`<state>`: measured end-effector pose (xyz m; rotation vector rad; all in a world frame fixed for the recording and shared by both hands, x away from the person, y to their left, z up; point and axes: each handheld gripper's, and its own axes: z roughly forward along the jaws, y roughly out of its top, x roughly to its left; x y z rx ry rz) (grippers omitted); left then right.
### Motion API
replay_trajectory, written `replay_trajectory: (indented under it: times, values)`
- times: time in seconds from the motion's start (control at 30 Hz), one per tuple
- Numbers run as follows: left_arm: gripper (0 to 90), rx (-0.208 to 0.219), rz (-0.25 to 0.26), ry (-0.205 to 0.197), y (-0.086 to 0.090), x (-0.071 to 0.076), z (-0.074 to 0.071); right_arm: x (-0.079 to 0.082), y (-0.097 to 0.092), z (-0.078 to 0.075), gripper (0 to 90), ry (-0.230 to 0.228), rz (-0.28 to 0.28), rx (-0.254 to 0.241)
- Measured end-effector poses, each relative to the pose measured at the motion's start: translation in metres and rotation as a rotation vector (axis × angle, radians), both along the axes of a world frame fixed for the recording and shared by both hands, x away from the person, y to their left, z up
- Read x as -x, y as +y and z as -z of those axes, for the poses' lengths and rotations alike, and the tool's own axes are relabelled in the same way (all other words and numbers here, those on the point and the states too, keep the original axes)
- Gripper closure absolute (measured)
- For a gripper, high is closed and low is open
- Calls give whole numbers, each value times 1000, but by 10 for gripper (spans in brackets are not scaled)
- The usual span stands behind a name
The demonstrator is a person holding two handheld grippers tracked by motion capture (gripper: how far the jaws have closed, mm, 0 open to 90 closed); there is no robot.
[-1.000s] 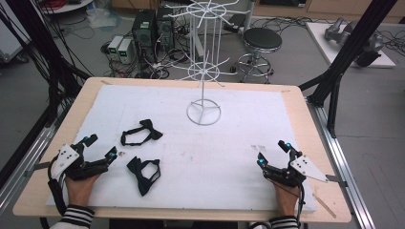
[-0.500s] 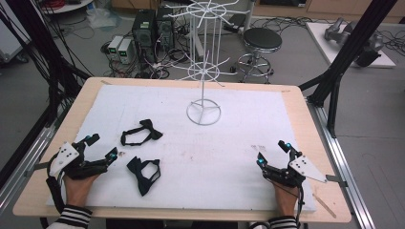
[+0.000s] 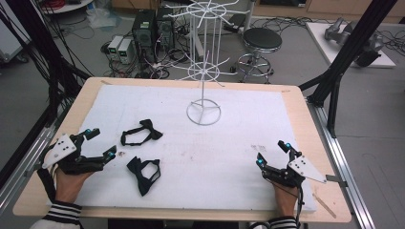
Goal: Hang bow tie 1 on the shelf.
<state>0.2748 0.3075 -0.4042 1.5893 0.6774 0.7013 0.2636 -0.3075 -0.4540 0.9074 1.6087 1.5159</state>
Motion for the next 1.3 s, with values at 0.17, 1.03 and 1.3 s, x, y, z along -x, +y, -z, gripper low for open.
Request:
replay_trajectory:
  times: [0.17, 1.03, 1.3]
  values:
    - [120, -30, 26, 5, -1, 0, -10, 0, 0, 0, 110, 6, -1, -7]
    - [123, -319, 302, 110, -28, -11, -49, 0, 0, 0, 110, 13, -1, -7]
    - [127, -431, 402, 154, -41, -16, -56, 0, 0, 0, 110, 8, -2, -5]
